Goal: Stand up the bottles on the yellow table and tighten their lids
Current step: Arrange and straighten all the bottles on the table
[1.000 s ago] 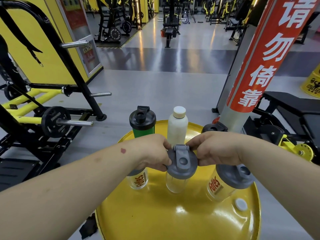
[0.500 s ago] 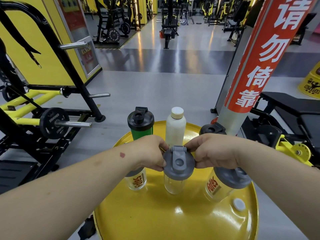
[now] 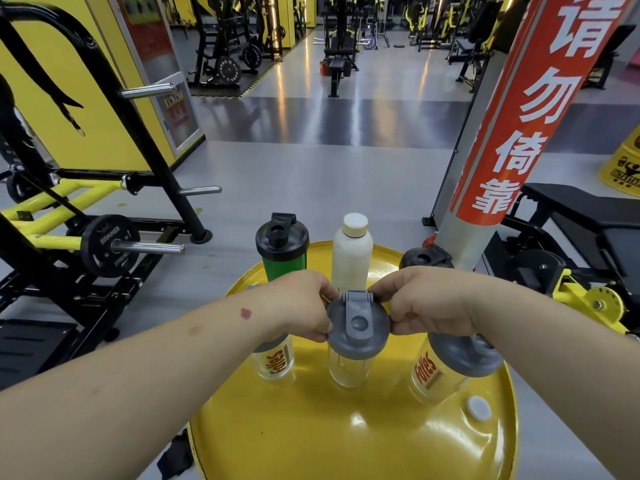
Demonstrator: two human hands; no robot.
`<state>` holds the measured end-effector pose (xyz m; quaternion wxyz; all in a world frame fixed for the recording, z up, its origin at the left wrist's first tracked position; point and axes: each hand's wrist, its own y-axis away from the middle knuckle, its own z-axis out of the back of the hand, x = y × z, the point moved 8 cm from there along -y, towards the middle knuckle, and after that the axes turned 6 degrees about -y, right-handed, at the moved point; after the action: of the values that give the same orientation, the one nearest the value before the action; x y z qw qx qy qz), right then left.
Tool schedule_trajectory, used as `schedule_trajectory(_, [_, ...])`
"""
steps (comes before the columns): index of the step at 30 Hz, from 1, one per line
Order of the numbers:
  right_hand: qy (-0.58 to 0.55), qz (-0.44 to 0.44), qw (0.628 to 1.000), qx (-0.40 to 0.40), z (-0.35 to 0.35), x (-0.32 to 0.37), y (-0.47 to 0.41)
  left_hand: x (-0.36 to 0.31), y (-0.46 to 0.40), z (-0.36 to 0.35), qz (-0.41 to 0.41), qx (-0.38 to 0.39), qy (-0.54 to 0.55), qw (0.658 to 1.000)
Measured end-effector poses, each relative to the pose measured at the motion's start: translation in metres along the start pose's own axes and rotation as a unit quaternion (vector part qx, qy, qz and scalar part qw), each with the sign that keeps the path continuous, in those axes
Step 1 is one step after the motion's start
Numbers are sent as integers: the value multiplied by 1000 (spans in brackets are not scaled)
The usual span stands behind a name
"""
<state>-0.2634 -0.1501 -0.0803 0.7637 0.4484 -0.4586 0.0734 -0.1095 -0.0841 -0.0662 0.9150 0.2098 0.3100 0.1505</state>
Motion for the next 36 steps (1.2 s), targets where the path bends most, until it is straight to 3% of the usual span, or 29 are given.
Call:
schedule_trajectory(4, [-2, 6, 1000, -20, 12, 1, 0, -11, 5, 12, -10, -13, -152, 988])
schedule_trajectory(6, [-7, 28, 998, -50, 30, 8, 5, -24, 11, 28, -24, -45, -171, 984])
schedule_trajectory(10, [126, 88, 978, -142, 72, 31, 35, -67, 29, 38, -91, -119, -64, 987])
schedule_trajectory(15, [208, 97, 949, -218, 100, 13, 71, -101, 24, -28, -87, -17, 115, 989])
schedule_trajectory(18, [206, 65, 946, -242, 117, -19, 76, -103, 17, -65, -56, 15, 151, 987])
schedule_trajectory(23, [129, -22, 979, -155, 103, -72, 73, -98, 8, -91, -25, 7, 203, 979])
schedule_trajectory(28, [-32, -3, 983, -180, 93, -77, 73, -97, -2, -94, -26, -14, 202, 979])
schedule_trajectory(36, [-39, 10, 983, -177, 88, -77, 64, -84, -21, -99, -34, -32, 170, 984])
